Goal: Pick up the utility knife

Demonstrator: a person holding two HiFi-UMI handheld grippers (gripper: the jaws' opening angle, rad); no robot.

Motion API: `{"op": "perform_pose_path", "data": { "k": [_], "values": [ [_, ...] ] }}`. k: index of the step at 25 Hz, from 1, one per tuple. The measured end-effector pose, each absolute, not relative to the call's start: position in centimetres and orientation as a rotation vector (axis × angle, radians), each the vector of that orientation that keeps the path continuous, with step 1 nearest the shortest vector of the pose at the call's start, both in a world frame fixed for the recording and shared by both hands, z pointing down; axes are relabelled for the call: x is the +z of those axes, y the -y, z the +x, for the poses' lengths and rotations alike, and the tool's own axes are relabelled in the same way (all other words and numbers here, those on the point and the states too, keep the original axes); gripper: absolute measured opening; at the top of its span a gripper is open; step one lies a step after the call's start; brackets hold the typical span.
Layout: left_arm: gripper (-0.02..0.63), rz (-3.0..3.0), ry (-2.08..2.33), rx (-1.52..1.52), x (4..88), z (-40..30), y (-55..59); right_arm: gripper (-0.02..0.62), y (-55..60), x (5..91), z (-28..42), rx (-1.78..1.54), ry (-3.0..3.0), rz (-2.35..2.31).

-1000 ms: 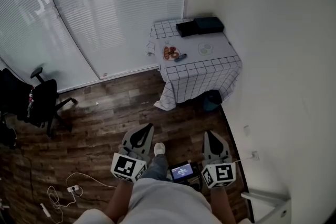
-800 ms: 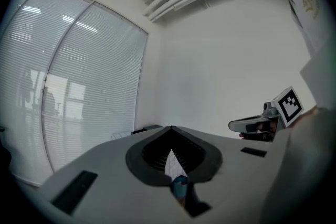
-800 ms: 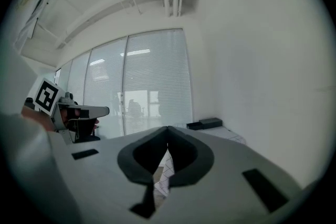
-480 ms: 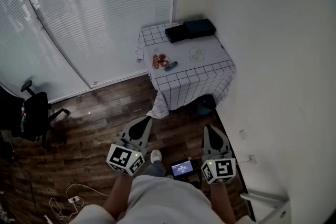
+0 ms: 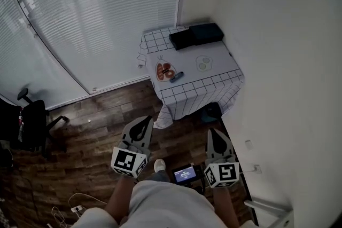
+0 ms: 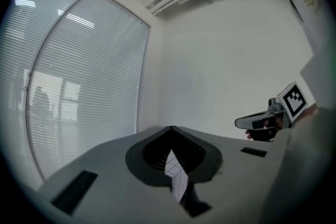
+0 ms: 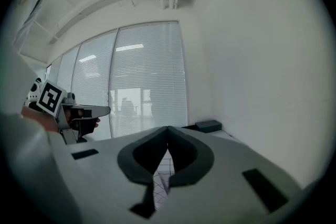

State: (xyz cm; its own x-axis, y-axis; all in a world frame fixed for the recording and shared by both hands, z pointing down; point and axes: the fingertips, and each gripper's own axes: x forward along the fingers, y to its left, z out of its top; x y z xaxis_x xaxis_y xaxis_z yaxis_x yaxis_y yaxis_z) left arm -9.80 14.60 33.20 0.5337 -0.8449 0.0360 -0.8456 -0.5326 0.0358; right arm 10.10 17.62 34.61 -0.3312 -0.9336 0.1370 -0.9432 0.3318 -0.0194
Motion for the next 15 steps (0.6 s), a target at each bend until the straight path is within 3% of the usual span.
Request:
{"op": "perform_pose_path", "data": {
  "k": [15],
  "values": [
    [0.008, 2.732, 1.383, 0.064, 35.0, -11.2, -6.8, 0.008, -10.7, 35.7, 8.2, 0.159, 2.417, 1.804]
  ]
}}
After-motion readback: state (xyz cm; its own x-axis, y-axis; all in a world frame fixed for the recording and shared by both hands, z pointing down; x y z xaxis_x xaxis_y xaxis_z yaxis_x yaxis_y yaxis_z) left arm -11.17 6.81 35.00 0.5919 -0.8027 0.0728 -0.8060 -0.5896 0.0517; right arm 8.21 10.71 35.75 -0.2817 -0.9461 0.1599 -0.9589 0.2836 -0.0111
